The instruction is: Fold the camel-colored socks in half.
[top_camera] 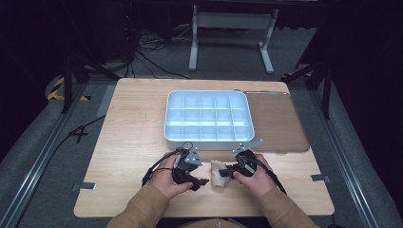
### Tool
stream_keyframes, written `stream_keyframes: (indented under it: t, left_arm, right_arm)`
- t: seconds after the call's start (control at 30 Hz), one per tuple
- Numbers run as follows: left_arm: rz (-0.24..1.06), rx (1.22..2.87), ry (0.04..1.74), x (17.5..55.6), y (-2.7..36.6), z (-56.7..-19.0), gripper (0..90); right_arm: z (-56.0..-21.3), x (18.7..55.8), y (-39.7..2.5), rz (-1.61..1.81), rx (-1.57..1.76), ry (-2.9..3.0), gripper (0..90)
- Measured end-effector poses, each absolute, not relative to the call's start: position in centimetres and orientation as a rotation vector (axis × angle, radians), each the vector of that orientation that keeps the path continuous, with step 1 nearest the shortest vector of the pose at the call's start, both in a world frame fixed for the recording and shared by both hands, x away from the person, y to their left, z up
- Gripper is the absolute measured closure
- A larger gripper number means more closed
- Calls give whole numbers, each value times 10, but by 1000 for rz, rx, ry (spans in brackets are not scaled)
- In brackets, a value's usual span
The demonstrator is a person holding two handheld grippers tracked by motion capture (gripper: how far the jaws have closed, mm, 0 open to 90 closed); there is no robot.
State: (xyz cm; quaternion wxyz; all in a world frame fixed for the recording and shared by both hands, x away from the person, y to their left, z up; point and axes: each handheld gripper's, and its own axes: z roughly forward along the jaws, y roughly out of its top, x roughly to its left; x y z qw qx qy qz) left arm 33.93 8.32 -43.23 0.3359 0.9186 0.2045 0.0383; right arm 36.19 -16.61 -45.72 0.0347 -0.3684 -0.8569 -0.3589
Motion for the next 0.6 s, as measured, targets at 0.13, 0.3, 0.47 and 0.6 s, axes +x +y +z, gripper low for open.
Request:
stream_keyframes:
  t: [0.13,0.3,0.47,0.6]
  left_arm:
    - [103,2383,575,339,94,-430,327]
    - [108,2380,605,339,104,-428,327]
    - [129,2374,640,338,115,-425,325]
    - [140,2372,661,338,125,-422,325]
  right_arm:
    - [-452,361,-167,-1108,-1122,-2637,747]
    - [-445,361,-169,-1137,-1125,-2632,747]
    - [-436,362,-172,-1162,-1118,-2625,746]
    - [-427,364,-175,-1189,-1119,-2613,746]
